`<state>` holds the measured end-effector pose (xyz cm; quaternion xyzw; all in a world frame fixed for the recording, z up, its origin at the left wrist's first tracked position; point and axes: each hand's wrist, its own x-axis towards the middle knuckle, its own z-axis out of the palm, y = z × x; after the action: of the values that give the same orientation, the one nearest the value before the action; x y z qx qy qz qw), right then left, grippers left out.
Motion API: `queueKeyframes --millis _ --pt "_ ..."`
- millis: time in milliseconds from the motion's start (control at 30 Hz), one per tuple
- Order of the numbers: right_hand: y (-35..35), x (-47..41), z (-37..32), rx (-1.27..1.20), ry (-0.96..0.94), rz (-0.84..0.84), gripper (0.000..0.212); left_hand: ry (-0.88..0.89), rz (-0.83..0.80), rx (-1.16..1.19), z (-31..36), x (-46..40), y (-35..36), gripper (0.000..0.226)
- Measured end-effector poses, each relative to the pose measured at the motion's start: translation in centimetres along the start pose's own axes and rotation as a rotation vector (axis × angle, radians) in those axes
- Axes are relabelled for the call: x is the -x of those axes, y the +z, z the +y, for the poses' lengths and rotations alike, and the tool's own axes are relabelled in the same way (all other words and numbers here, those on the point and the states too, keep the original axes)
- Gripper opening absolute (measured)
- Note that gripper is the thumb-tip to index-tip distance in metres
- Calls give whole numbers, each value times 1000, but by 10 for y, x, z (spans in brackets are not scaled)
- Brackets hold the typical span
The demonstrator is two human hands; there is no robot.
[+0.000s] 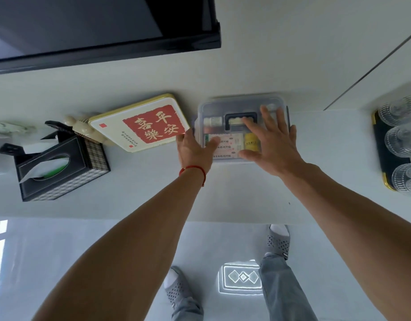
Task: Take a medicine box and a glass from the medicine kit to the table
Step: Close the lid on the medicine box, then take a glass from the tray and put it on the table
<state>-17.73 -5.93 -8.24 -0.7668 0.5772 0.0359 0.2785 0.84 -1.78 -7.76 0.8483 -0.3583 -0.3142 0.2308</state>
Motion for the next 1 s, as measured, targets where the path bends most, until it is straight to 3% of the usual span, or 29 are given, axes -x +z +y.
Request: queueKeyframes --millis 167,400,600,700,767,900,1000 --pt "2 -1 2 2 -12 1 89 -16 70 52 7 13 7 42" --pt "3 -3 1 18 -27 2 88 49 128 -35 9 16 13 39" --pt "3 1 1 69 -41 10 84 31 43 -138 21 20 14 46" --pt "3 18 4 106 -57 79 75 261 84 -353 28 37 13 60" --pt "-1 38 11 95 -60 160 66 478 81 -346 39 54 17 53" --pt "-16 88 40 3 16 364 53 746 -84 -253 69 91 43 43" --pt "-32 128 78 -109 113 531 46 821 -222 -182 94 121 72 40"
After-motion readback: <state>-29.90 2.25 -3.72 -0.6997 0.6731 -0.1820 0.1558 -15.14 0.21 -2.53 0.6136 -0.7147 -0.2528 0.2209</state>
